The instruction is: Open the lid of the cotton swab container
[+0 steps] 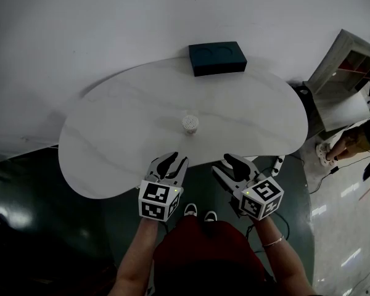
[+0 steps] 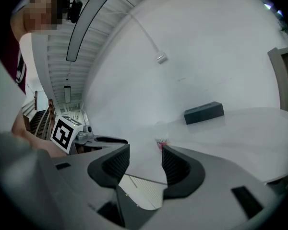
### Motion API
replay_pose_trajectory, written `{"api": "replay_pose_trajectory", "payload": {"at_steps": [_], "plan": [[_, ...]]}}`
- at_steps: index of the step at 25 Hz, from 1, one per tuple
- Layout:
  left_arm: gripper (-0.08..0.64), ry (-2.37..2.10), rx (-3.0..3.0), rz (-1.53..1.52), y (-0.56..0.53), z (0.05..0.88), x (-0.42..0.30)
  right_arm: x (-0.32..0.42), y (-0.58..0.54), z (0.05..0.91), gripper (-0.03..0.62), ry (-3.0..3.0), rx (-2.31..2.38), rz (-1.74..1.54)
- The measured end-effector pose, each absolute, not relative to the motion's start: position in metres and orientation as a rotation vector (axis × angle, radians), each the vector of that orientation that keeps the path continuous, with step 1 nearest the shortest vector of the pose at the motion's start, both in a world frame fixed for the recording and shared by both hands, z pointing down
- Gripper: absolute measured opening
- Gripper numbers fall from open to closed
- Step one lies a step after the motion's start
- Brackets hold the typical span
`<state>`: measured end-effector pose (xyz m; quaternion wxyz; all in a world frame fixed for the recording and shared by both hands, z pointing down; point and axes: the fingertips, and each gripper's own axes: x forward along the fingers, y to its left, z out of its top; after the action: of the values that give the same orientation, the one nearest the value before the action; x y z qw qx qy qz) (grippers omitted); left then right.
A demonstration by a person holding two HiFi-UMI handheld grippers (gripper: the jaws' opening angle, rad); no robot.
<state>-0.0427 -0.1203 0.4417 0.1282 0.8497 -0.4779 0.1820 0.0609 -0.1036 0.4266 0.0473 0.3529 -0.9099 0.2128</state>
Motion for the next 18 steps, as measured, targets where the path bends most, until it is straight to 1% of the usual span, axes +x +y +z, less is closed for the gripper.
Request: {"api": "replay_pose_trajectory", "payload": {"at_steps": [2, 12, 14, 16, 18], "plan": [[0.130, -1.396, 2.464, 0.520, -0.115, 0.441, -0.041, 0.064, -0.099, 0.423, 0.202, -2.782, 1.081, 0.635], [0.081, -1.471, 2.468, 0.454, -0.095, 0.426, -0.036, 0.081, -0.084, 0.416, 0.127, -2.806, 1.124, 0.587], [0.068, -1.496, 2.467, 0.430, -0.092, 0.423, -0.036, 0.085, -0.081, 0.415, 0.102, -2.806, 1.153, 0.571], [0.054, -1.525, 2.463, 0.406, -0.089, 0.418, -0.037, 0.088, -0.080, 0.413, 0.063, -2.809, 1.179, 0.558], [0.044, -1.552, 2.460, 0.388, -0.086, 0.413, -0.039, 0.091, -0.079, 0.410, 0.046, -2.815, 1.194, 0.548]]}}
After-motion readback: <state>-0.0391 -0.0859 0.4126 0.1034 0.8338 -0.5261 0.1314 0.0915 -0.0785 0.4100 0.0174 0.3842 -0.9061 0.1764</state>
